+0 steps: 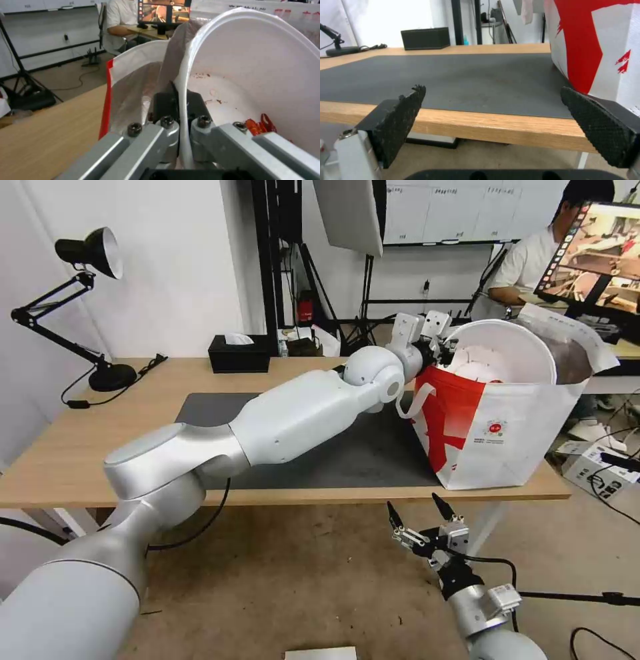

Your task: Pick up the trash from the table and place it into the takeout bag.

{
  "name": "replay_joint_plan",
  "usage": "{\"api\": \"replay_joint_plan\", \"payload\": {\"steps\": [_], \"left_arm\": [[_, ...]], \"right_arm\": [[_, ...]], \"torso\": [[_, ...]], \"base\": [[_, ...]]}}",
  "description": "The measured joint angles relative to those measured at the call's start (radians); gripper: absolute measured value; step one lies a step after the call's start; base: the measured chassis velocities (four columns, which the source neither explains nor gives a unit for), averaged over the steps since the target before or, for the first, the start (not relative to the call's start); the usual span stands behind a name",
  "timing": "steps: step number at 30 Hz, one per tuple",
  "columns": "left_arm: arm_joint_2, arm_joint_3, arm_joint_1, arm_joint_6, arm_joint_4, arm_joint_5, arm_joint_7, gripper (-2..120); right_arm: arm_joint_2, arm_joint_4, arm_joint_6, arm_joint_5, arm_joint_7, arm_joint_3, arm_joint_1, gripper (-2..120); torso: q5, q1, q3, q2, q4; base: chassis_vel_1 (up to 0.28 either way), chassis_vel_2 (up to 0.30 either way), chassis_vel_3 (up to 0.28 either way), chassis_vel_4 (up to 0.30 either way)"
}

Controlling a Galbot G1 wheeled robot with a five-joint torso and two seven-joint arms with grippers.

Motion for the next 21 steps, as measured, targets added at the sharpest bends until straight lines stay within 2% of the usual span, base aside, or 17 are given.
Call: {"api": "replay_joint_plan", "payload": {"steps": [2,5,6,9,10,13,14,15,17,18,21], "left_arm": [[0.0,0.0,0.0,0.004,-0.001,-0.003,0.005,0],[0.002,0.001,-0.001,0.013,-0.012,-0.015,0.019,13],[0.002,0.001,-0.001,0.013,-0.012,-0.015,0.019,13],[0.005,0.001,0.002,0.014,-0.02,-0.017,0.019,27],[0.005,0.001,0.002,0.014,-0.02,-0.017,0.019,27],[0.007,0.001,0.008,0.013,-0.021,-0.017,0.018,42],[0.007,0.001,0.008,0.013,-0.021,-0.017,0.018,42],[0.007,-0.001,0.01,0.01,-0.021,-0.017,0.017,47],[0.012,-0.008,0.014,-0.002,-0.029,-0.024,0.015,56],[0.012,-0.008,0.014,-0.002,-0.029,-0.024,0.015,56],[0.043,-0.014,0.018,-0.038,-0.067,-0.03,0.008,71]], "right_arm": [[0.0,0.0,0.0,0.0,0.0,0.0,0.0,100],[0.0,0.0,0.0,0.0,0.0,0.0,0.0,100],[0.0,0.0,0.0,0.0,0.0,0.0,0.0,100],[0.0,0.0,0.0,0.0,0.0,0.0,0.0,100],[0.0,0.0,0.0,0.0,0.0,0.0,0.0,100],[0.0,0.0,0.0,0.0,0.0,0.0,0.0,100],[0.0,0.0,0.0,0.0,0.0,0.0,0.0,100],[0.0,0.0,0.0,0.0,0.0,0.0,0.0,100],[0.0,0.0,0.0,0.0,0.0,0.0,0.0,100],[0.0,0.0,0.0,0.0,0.0,0.0,0.0,100],[0.0,0.0,0.0,0.0,0.0,0.0,0.0,100]], "torso": [[0.0,0.0,0.0,0.0,0.0001],[0.0,0.0,0.0,0.0,0.0],[0.0,0.0,0.0,0.0,0.0],[0.0,0.0,0.0,0.0,0.0],[0.0,0.0,0.0,0.0,0.0],[0.0,0.0,0.0,0.0,0.0001],[0.0,0.0,0.0,0.0,0.0001],[0.0,0.0,0.0,0.0,0.0],[0.0,0.0,0.0,0.0,-0.0001],[0.0,0.0,0.0,0.0,-0.0001],[0.0,0.0,0.0,0.0,-0.0001]], "base": [[0.0,0.0,0.0,0.0],[0.0,0.0,0.0,0.0],[0.0,0.0,0.0,0.0],[0.0,0.0,0.0,0.0],[0.0,0.0,0.0,0.0],[0.0,0.0,0.0,0.0],[0.0,0.0,0.0,0.0],[0.0,0.0,0.0,0.0],[0.0,0.0,0.0,0.0],[0.0,0.0,0.0,0.0],[0.0,0.0,0.0,0.0]]}}
